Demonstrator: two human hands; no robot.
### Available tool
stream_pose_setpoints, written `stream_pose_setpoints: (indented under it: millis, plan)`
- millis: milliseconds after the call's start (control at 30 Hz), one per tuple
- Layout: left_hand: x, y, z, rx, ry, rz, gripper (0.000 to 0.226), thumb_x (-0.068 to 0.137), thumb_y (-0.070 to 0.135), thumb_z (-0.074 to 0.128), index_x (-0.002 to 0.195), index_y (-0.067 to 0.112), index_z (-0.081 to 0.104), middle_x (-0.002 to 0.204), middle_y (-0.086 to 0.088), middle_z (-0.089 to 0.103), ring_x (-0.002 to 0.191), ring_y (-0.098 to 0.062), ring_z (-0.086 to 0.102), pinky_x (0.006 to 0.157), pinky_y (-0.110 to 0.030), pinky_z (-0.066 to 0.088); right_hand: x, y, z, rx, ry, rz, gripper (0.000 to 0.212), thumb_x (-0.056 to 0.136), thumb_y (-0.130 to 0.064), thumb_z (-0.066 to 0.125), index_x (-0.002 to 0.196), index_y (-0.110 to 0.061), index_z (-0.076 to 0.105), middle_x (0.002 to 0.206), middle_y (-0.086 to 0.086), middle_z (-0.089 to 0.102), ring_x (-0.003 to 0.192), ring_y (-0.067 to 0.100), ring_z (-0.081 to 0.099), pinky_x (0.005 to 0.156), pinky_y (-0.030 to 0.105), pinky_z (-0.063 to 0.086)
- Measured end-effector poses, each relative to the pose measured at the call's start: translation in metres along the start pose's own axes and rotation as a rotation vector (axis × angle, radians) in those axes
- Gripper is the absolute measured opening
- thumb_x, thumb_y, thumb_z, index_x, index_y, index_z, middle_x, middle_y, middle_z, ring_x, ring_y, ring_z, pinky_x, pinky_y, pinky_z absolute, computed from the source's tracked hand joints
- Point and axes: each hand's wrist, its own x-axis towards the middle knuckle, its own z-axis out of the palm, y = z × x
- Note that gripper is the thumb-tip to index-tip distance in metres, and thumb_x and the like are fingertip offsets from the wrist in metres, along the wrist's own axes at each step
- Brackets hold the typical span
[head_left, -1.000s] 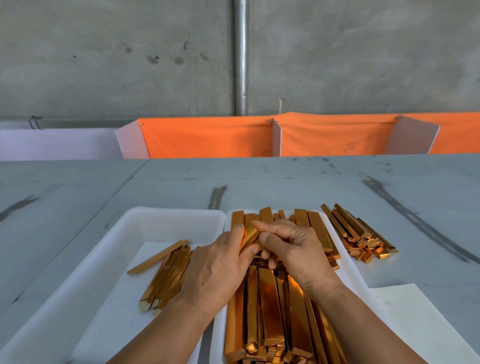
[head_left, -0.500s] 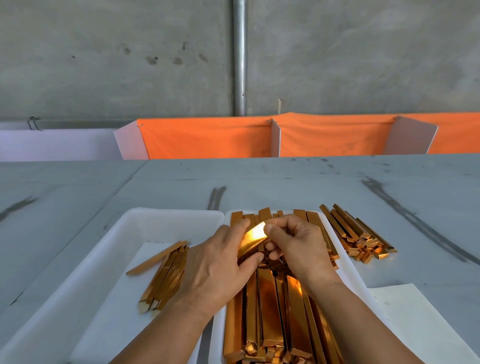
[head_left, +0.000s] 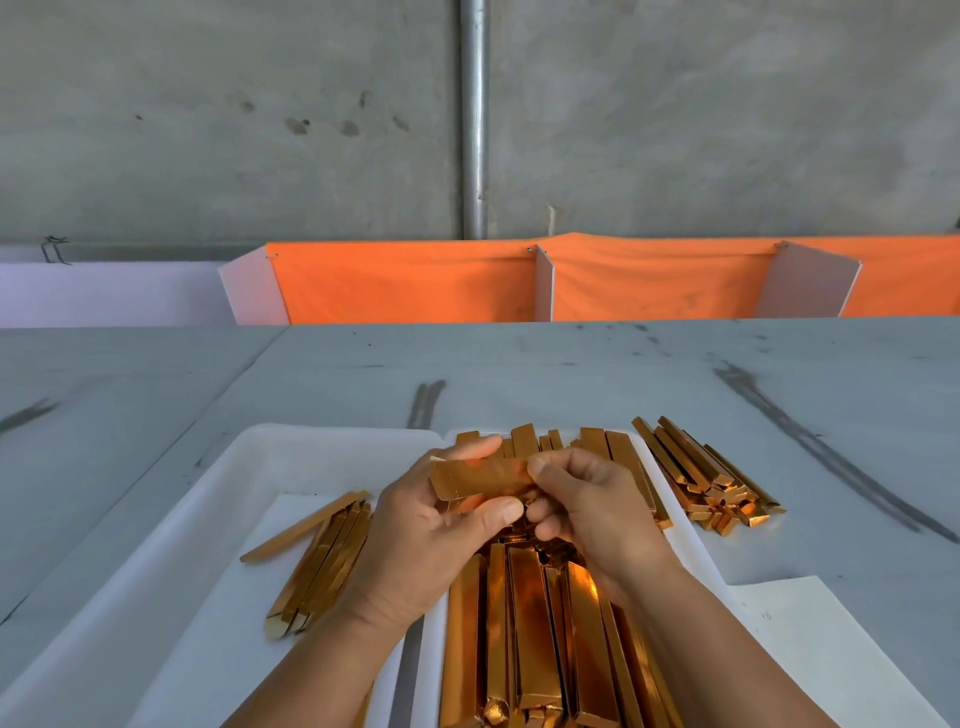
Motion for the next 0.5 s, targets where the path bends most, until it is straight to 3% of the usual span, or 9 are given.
stream_pose_setpoints:
  millis: [100,200,367,500]
  plan:
    - [0.002,0.004,0.001,0.124,0.061,0.108,0.04,0.075,0.044,0.074,0.108,0.023,0.067,0.109,0.003,0.065,0.104,-0.016,0.064,0.088,-0.033,0.055,-0.001,0.002,0.002,-0.139,-0.022,-0.043,0.016,0.098,-0.024,0.061,0.094,-0.011,0.07,0.059,0.008,0.065,0.042,0.016,0.053,0.047,0.024,0.048]
    - [0.004,0.008,-0.004,0.253,0.188,0.17,0.032,0.079,0.057,0.061,0.091,0.028,0.057,0.095,0.012,0.06,0.091,-0.009,0.061,0.079,-0.014,0.048,-0.002,0.004,0.005,-0.244,0.021,-0.106,0.01,0.097,-0.026,0.062,0.093,-0.019,0.069,0.055,0.003,0.064,0.04,0.01,0.052,0.044,0.021,0.045]
    - [0.003,0.003,-0.007,0.577,0.165,0.017,0.037,0.081,0.071,0.045,0.082,0.034,0.038,0.06,0.009,0.047,0.054,-0.003,0.054,0.047,-0.01,0.038,-0.006,0.004,0.009,-0.296,0.07,-0.243,0.012,0.095,-0.022,0.063,0.088,-0.029,0.069,0.058,-0.002,0.061,0.048,0.005,0.057,0.045,0.015,0.044]
    - [0.004,0.0,-0.004,0.978,0.073,-0.045,0.051,0.076,0.08,0.022,0.082,0.03,0.032,0.06,0.01,0.04,0.049,-0.002,0.041,0.045,-0.013,0.021,-0.011,0.002,0.012,-0.321,0.056,-0.363,0.018,0.093,-0.016,0.065,0.089,-0.033,0.07,0.073,-0.014,0.068,0.058,0.001,0.06,0.054,0.013,0.048]
